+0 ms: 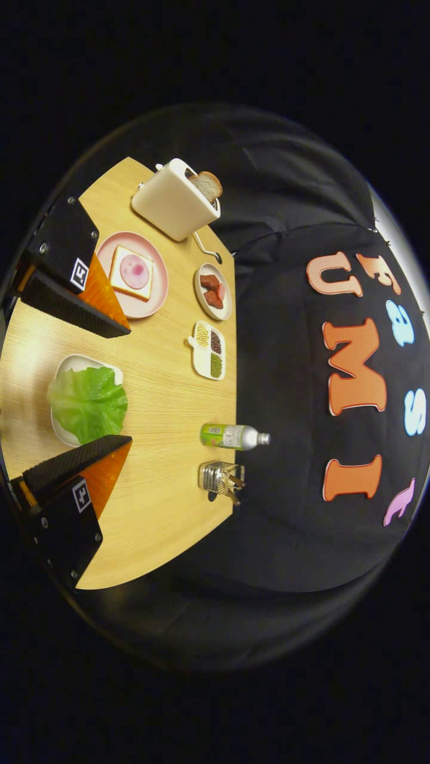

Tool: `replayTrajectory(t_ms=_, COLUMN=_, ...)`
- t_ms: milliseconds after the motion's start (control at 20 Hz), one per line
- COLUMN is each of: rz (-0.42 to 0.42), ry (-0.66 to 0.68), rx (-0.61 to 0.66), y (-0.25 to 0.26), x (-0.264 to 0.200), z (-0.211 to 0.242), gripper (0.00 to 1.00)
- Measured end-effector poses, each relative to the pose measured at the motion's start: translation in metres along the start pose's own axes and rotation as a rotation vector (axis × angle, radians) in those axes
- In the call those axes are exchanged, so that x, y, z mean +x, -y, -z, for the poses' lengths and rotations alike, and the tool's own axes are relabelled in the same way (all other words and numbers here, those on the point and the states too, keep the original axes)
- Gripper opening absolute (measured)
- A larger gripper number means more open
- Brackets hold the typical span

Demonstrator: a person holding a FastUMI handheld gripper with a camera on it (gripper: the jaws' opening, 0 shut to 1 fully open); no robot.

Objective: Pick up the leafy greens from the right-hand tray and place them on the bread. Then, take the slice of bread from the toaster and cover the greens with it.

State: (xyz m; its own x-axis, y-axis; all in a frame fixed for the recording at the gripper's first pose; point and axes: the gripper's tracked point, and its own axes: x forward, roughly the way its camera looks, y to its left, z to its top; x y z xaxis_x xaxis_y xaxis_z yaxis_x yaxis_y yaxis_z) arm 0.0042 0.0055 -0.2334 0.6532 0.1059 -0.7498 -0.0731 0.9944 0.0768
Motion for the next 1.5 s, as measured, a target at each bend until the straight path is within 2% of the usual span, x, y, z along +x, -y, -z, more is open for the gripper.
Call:
replayTrajectory(t_ms=250, rz=0.015, ry=-0.143, rx=-0.020, y=0.008, x=0.023, z=0.031, gripper=0.98)
replayTrajectory(t_ms=450, rz=-0.015, ry=-0.245, rx=-0.002, y=0.006, x=0.041, z=0.052, gripper=0.99)
replayTrajectory(t_ms=650, rz=-0.007, ry=-0.332, rx=0.001, y=0.014, x=0.055, z=0.072, gripper=0.99)
replayTrajectory(t_ms=1100, rz=0.035, ry=-0.449, rx=-0.003, y=0.034, x=0.079, z=0.103, gripper=0.98)
replayTrajectory(t_ms=1300, rz=0.027, ry=-0.466, rx=-0.001, y=0.029, x=0.080, z=0.106, gripper=0.97)
replayTrajectory(t_ms=1500, rz=0.054, ry=-0.483, rx=-0.027, y=0.030, x=0.086, z=0.113, gripper=0.95)
